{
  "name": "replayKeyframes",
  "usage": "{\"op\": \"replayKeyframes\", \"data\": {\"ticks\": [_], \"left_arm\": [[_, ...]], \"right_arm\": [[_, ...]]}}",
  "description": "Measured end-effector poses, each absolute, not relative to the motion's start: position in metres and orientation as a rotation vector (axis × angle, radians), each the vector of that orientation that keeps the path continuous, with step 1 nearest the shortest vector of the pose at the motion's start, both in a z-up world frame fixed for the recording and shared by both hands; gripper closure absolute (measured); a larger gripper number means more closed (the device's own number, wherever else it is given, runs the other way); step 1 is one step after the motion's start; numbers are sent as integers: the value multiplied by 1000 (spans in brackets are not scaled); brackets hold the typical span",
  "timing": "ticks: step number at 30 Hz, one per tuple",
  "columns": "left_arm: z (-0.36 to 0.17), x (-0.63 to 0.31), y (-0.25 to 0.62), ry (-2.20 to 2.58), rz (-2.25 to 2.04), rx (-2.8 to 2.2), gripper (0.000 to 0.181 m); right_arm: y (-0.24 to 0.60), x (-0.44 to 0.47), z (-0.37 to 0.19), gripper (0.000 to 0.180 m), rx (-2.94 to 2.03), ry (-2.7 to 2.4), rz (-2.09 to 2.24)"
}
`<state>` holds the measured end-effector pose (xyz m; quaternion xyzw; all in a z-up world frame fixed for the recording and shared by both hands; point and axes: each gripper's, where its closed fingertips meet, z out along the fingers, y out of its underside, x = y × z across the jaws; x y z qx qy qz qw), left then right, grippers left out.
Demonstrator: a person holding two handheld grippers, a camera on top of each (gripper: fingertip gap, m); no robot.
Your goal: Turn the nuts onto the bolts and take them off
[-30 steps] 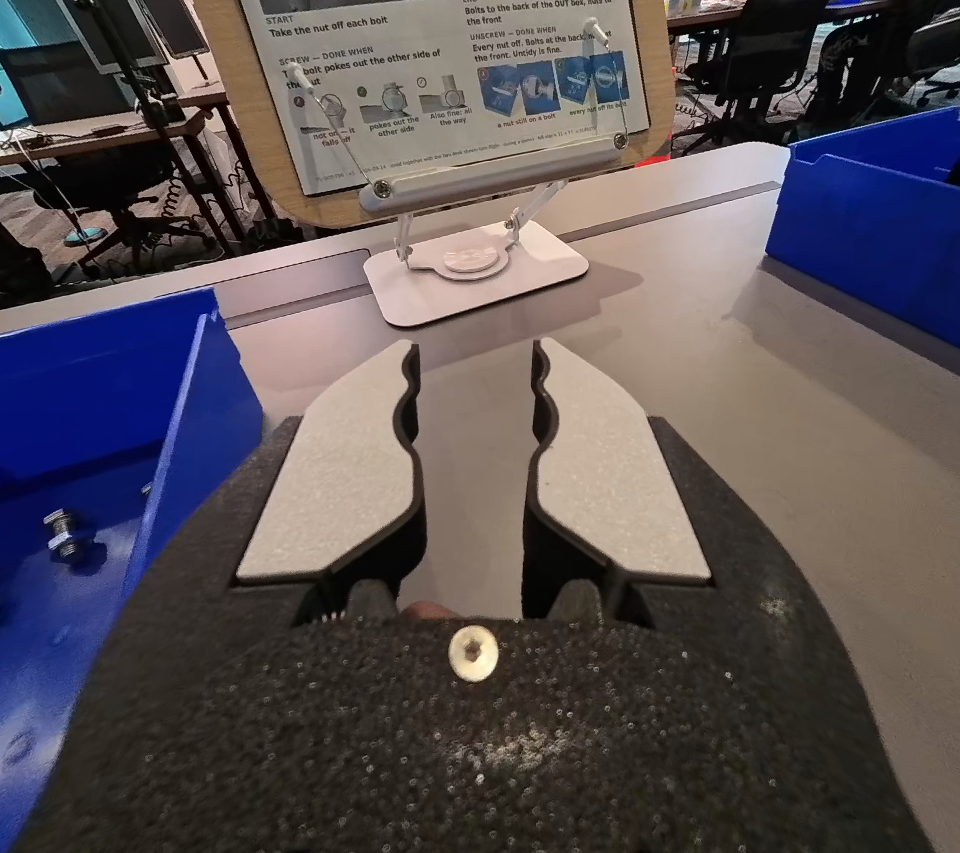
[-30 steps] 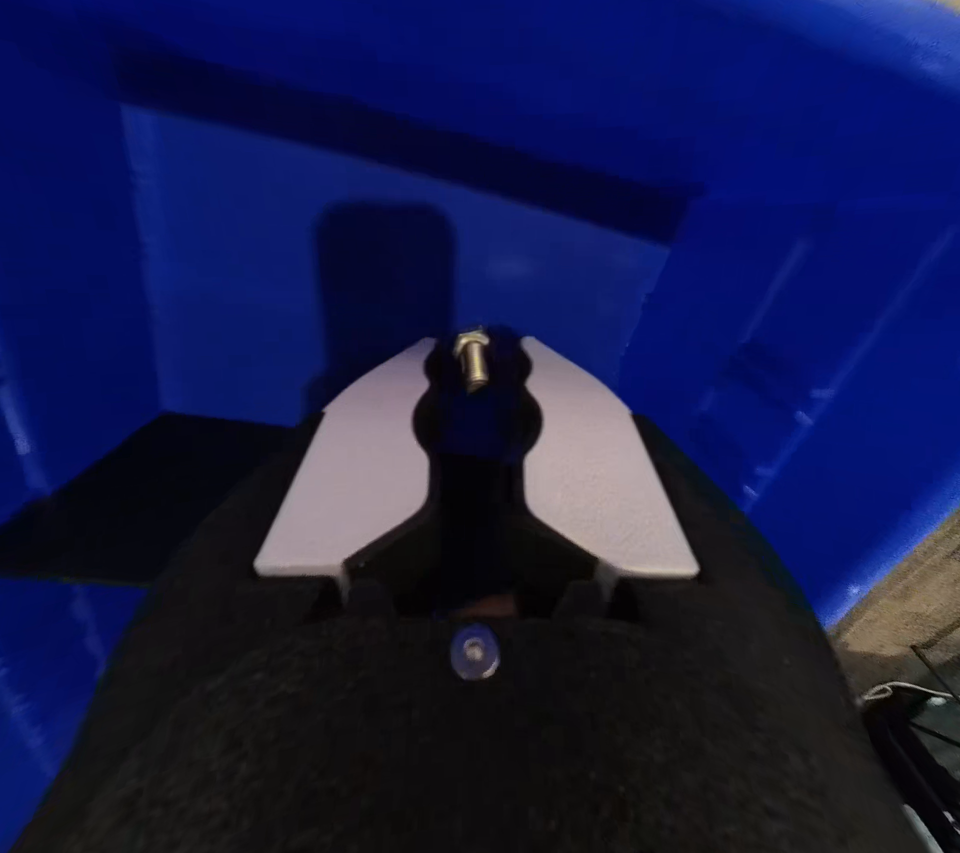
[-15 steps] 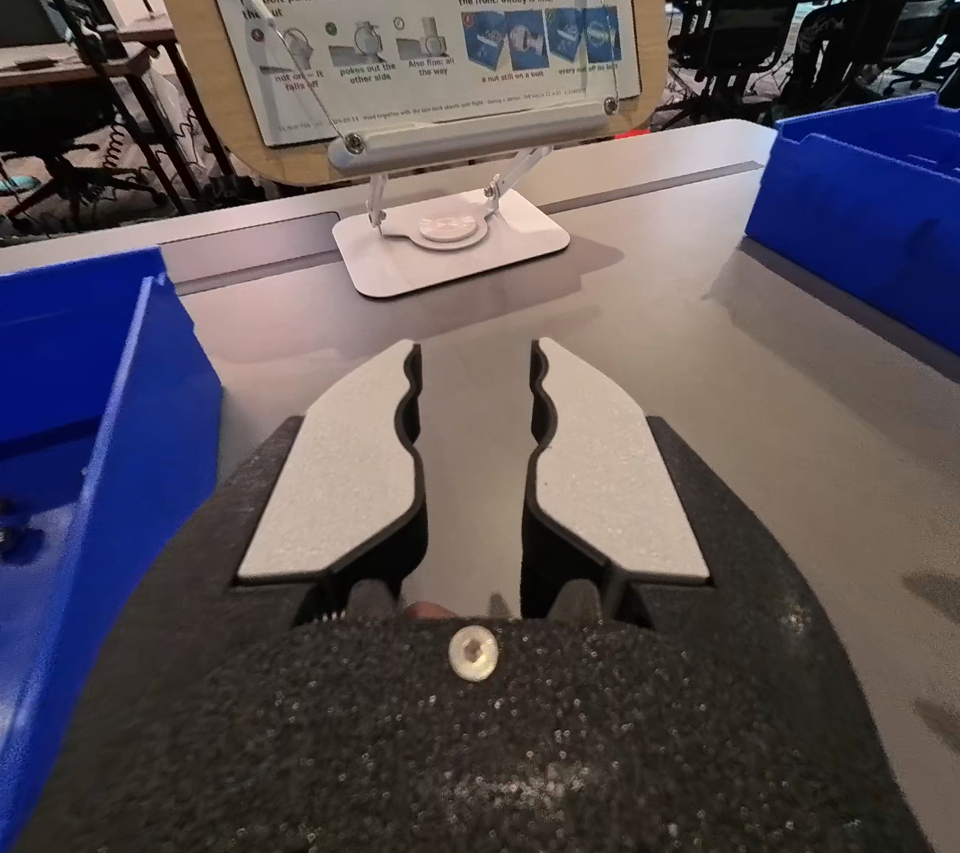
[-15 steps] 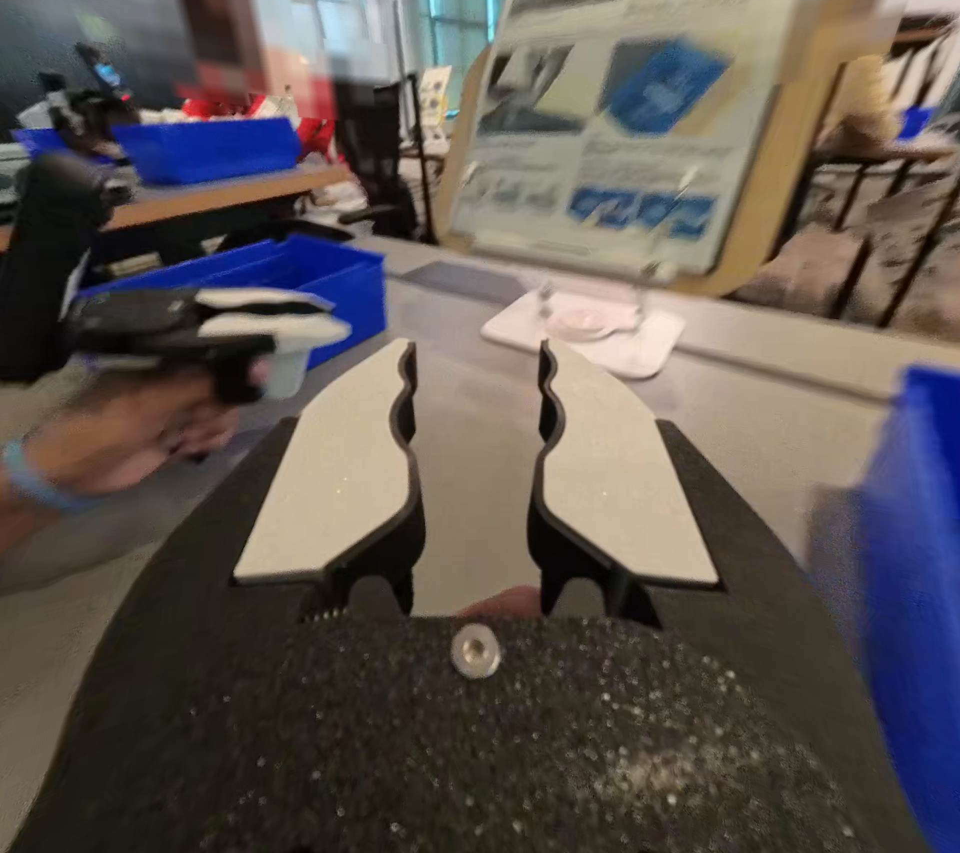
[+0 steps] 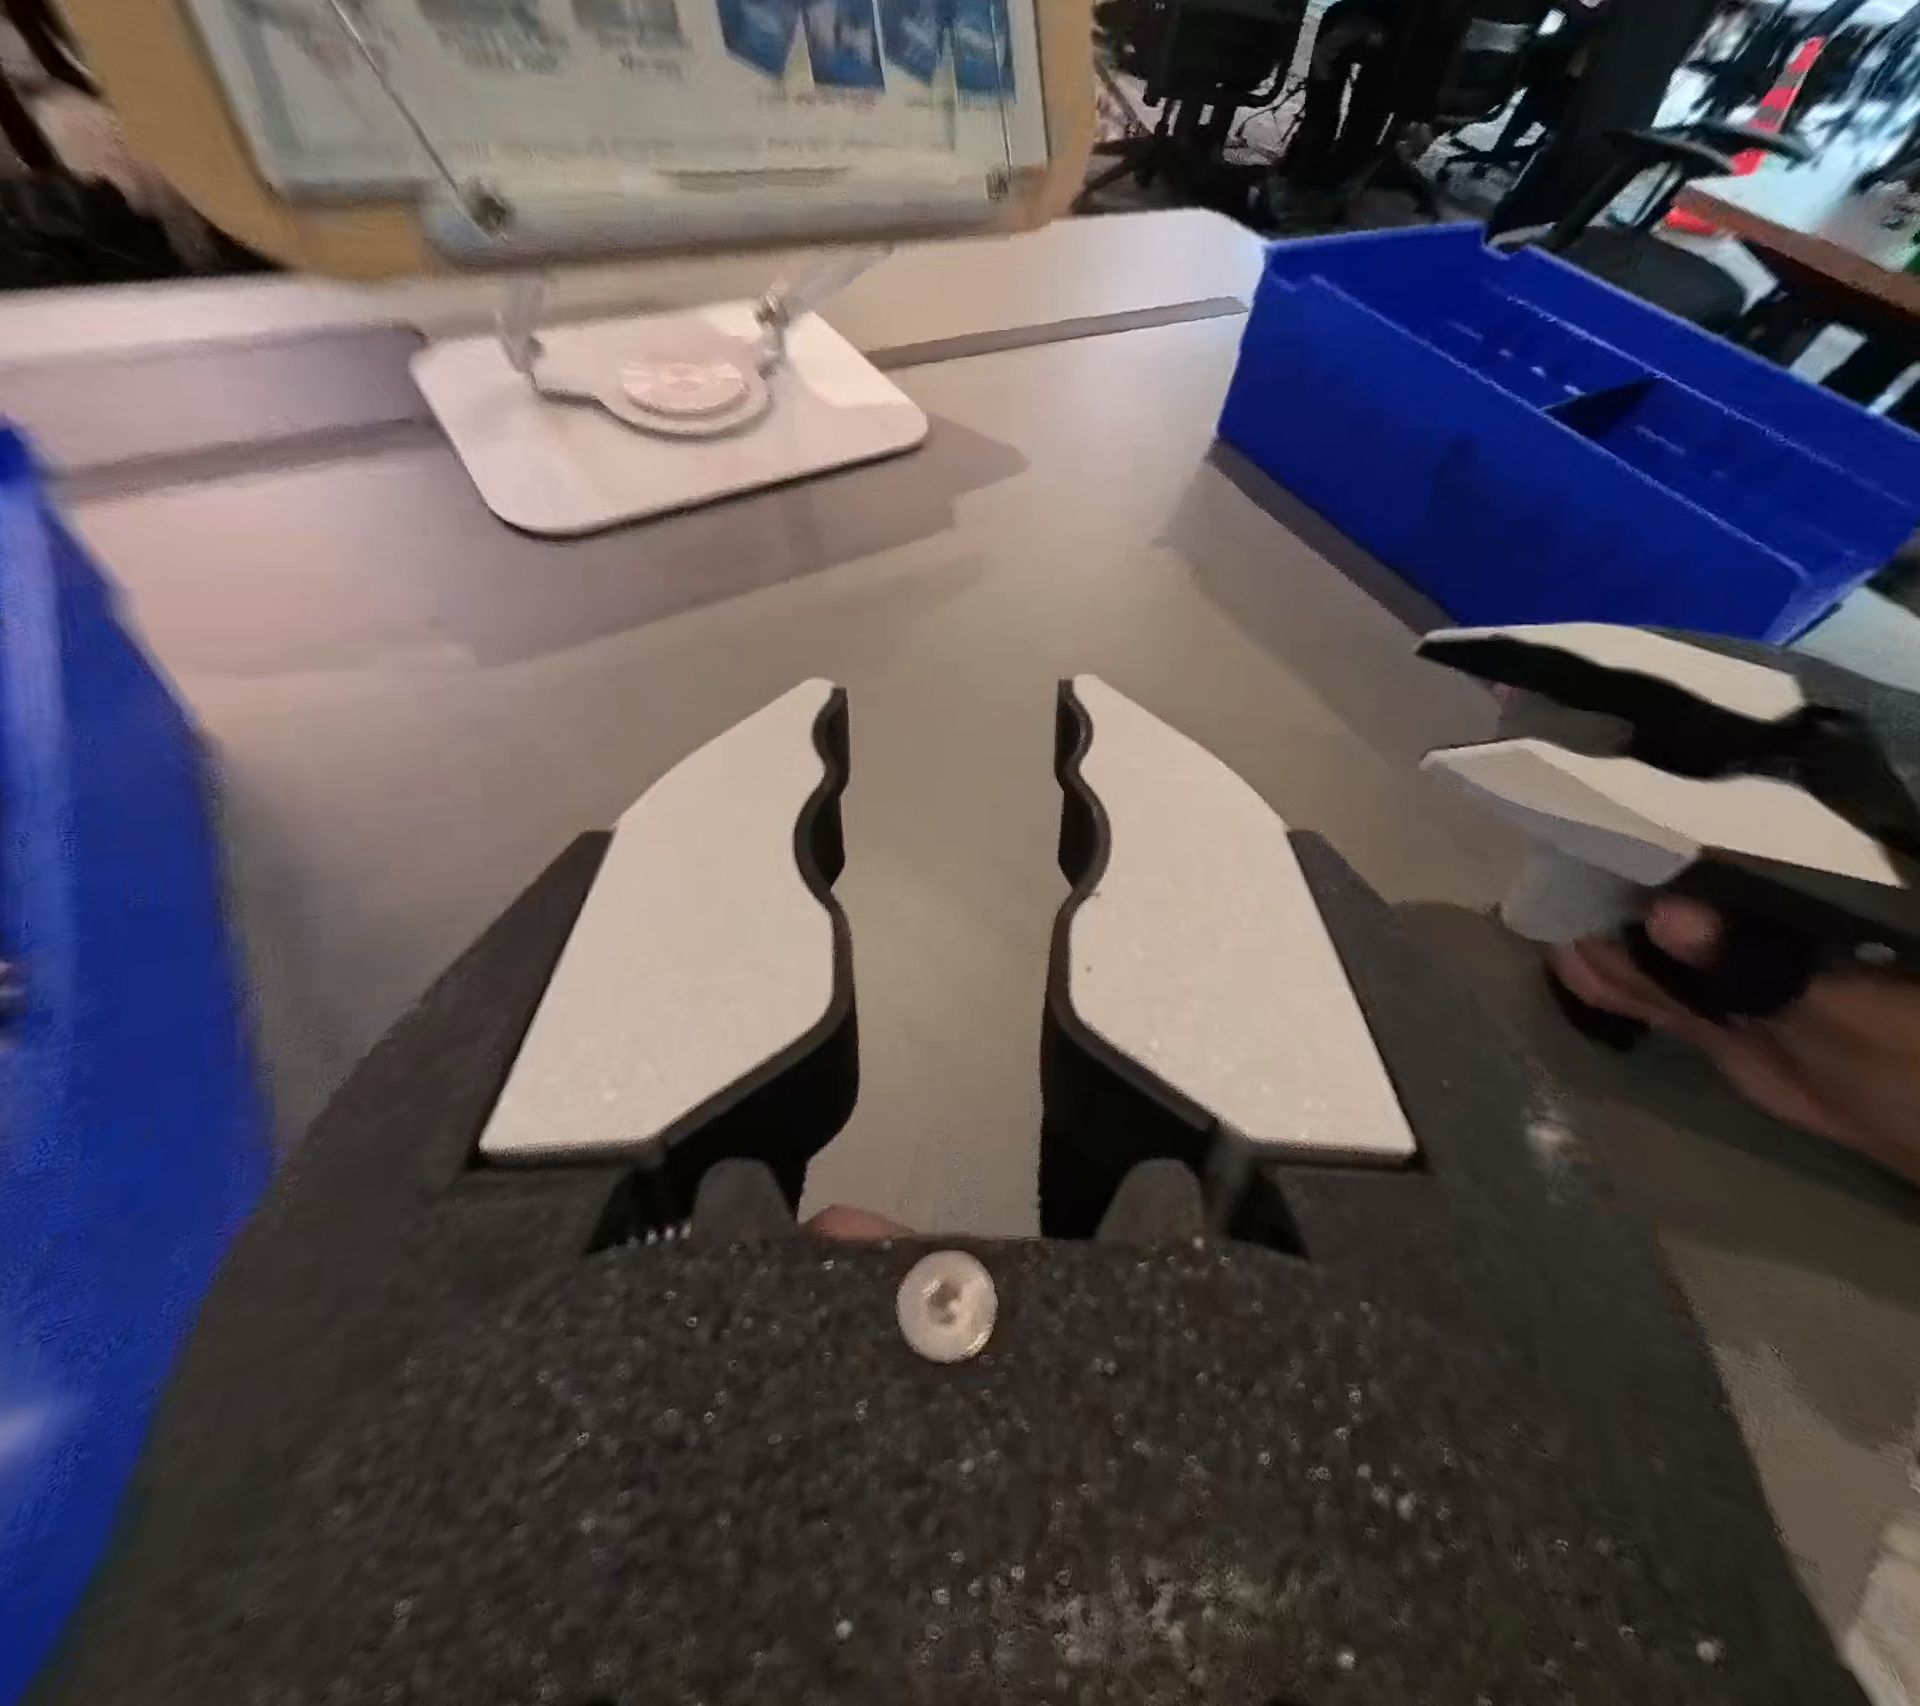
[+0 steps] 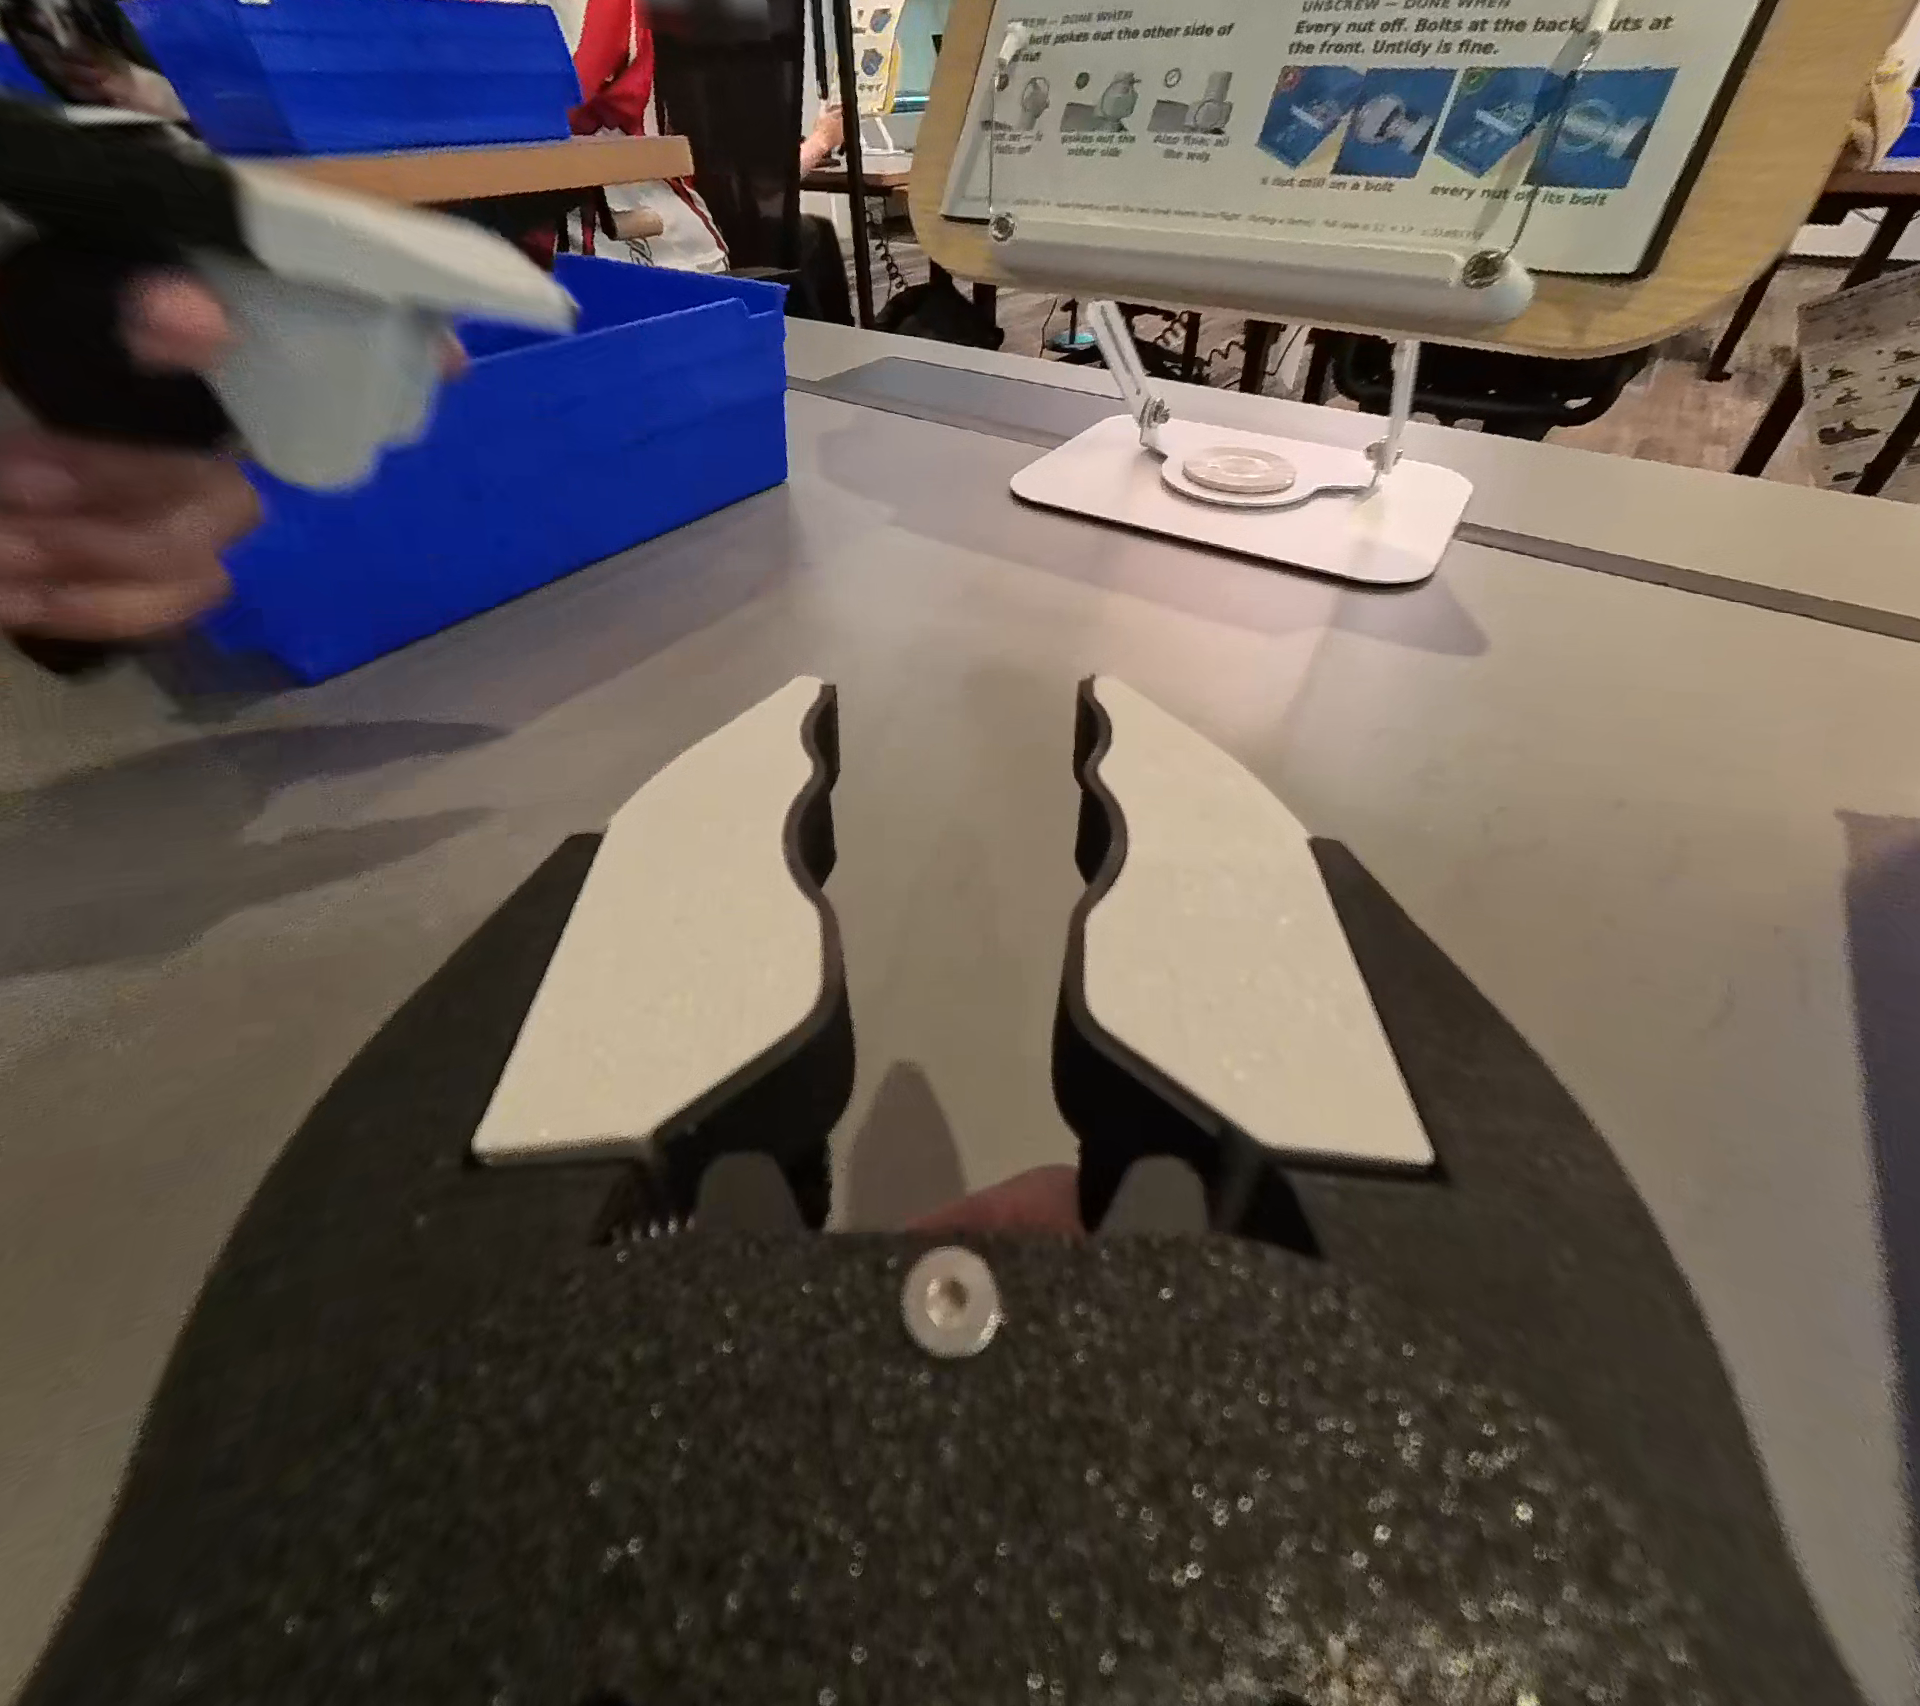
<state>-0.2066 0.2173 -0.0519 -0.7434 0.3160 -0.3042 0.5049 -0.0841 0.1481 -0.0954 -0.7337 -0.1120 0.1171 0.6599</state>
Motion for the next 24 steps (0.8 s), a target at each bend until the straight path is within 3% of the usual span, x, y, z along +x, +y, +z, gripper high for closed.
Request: {"op": "replayKeyframes", "data": {"ticks": [3, 6, 10, 12, 13, 24], "left_arm": [[-12, -256, 224, 1045, -448, -1762, 145], [15, -319, 275, 1340, 96, -1657, 142], [-7, -389, 338, 1834, 731, -1498, 132], [-21, -406, 358, 2087, 984, -1210, 148], [-32, -408, 362, 2188, 1018, -1109, 155], [-116, -425, 391, 2694, 649, -884, 144]], "right_arm": [[148, -88, -97, 137, -1670, -254, 304], [146, -90, -96, 137, -1662, -284, 285], [144, -96, -98, 138, -1665, -324, 286], [144, -96, -99, 139, -1670, -327, 308], [144, -97, -99, 139, -1674, -327, 323], [143, -94, -100, 139, -1691, -244, 590]]}}
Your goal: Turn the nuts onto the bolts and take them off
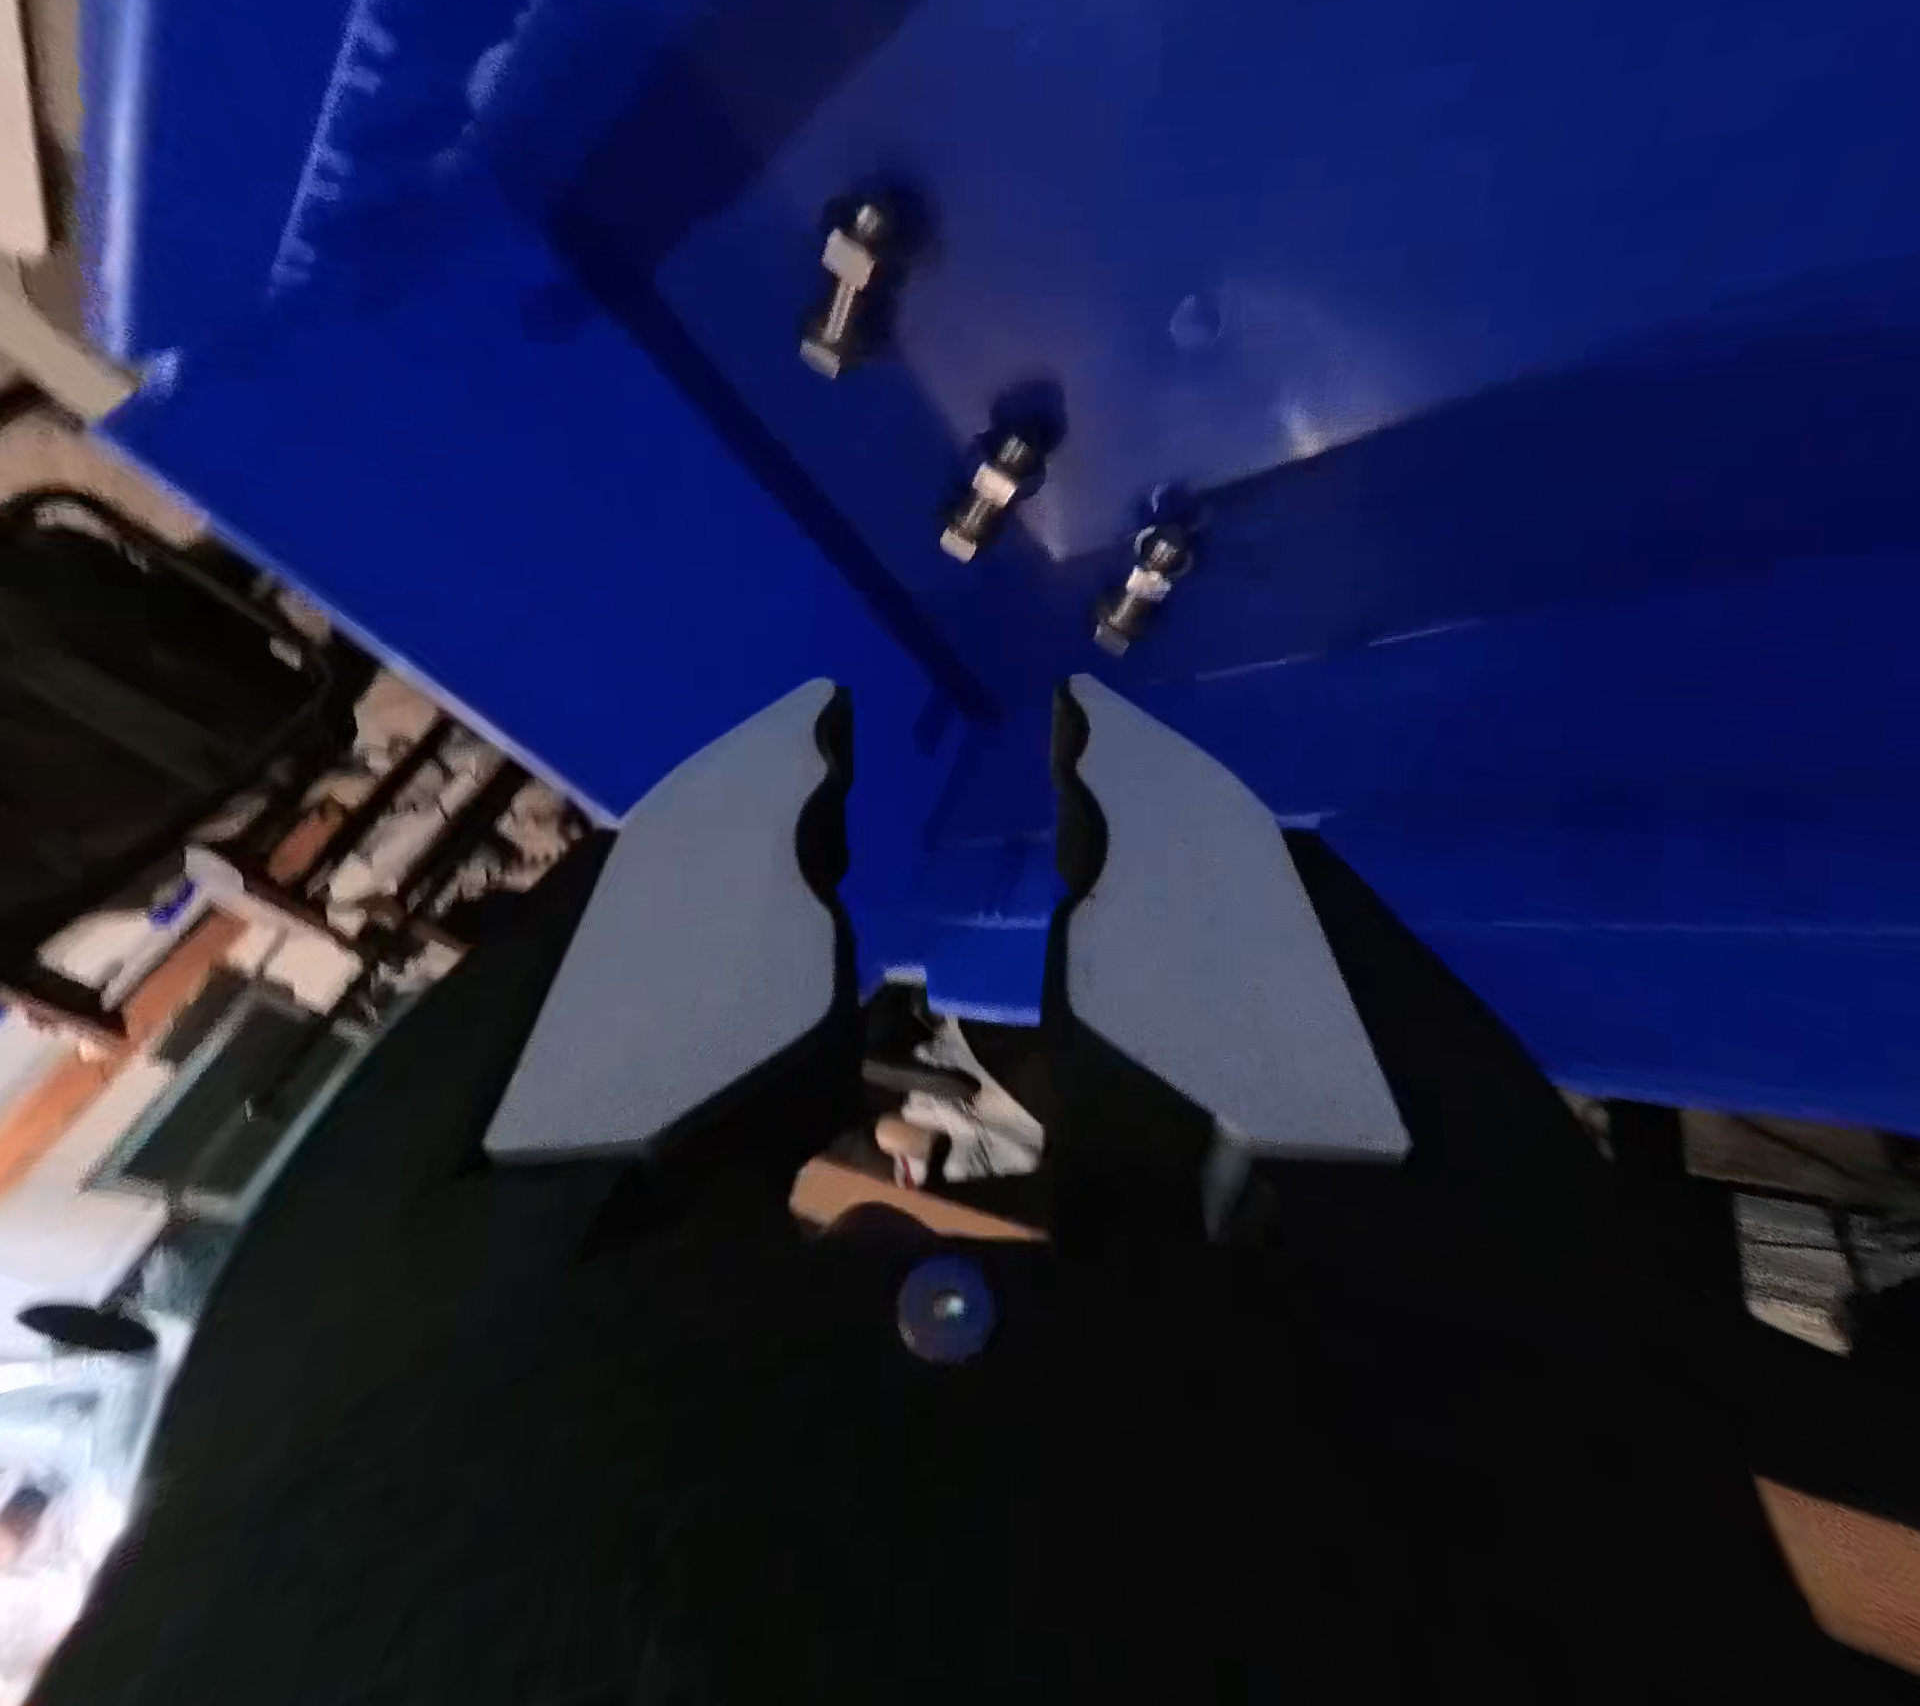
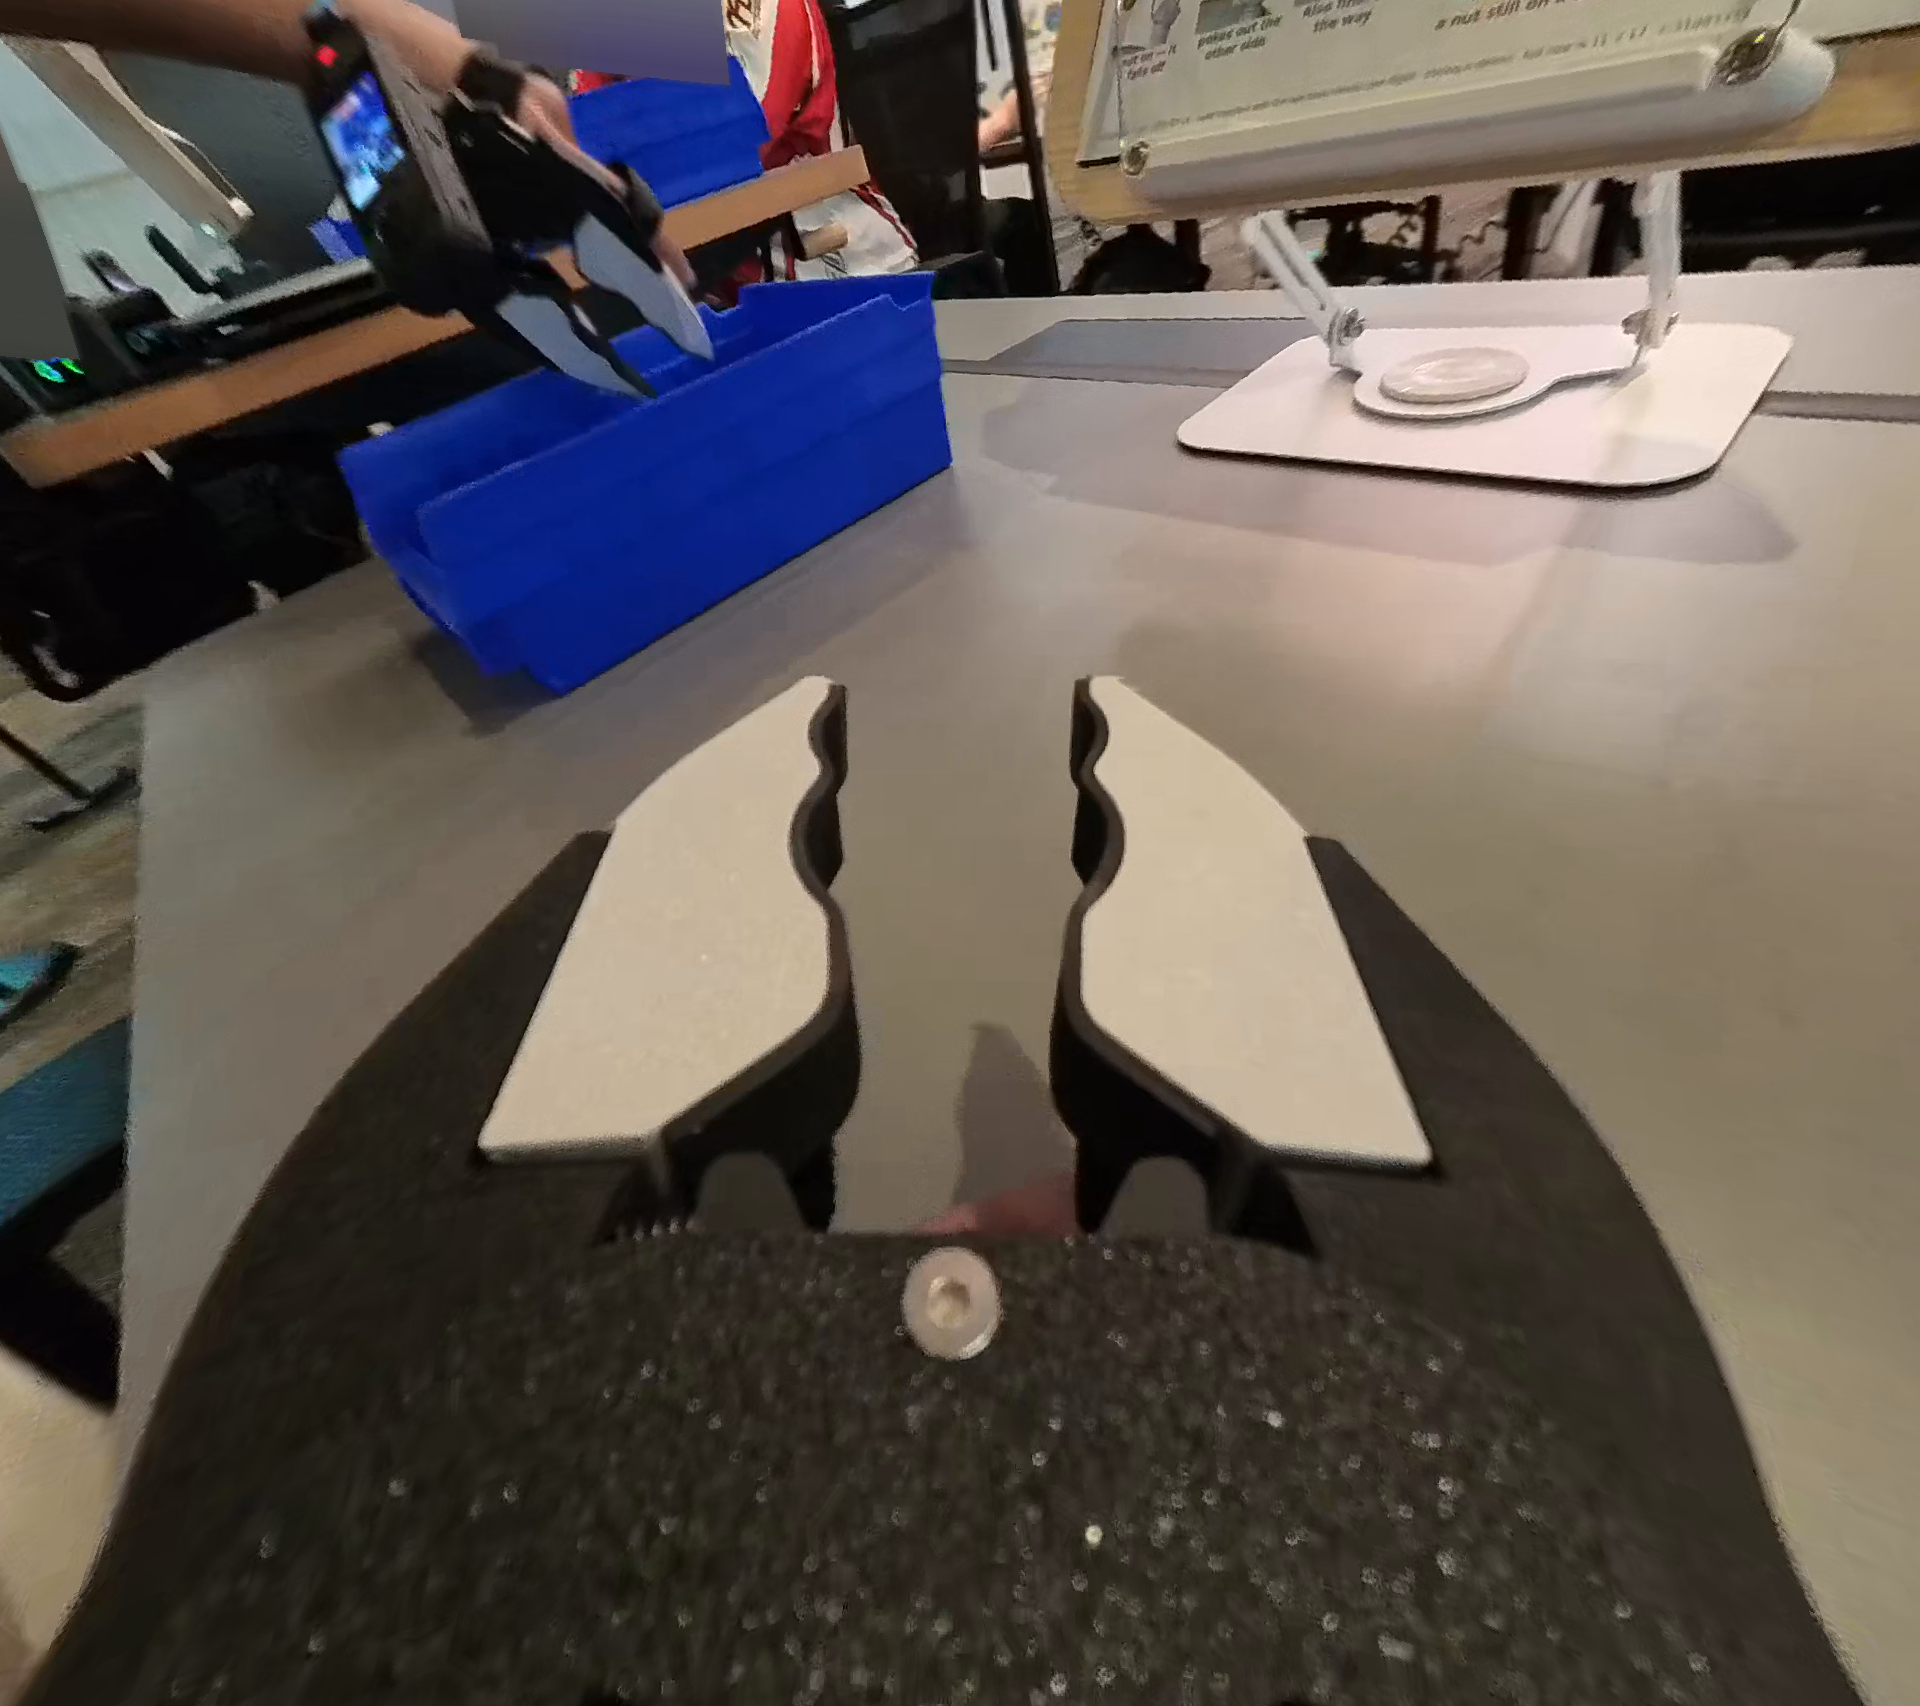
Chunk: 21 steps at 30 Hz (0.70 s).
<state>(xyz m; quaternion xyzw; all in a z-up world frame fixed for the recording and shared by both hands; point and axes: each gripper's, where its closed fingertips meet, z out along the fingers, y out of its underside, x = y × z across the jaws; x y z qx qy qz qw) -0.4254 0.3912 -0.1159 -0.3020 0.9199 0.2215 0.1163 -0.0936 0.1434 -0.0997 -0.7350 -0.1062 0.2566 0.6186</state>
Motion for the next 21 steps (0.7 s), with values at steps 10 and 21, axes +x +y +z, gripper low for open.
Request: {"op": "replayKeyframes", "data": {"ticks": [10, 21], "left_arm": [[-175, -417, 421, 2913, 461, -576, 143], [-192, -430, 420, 3089, 285, -623, 162]], "right_arm": [[150, -102, -95, 138, -1648, -230, 715], [156, -101, -94, 143, -1630, -187, 867]]}}
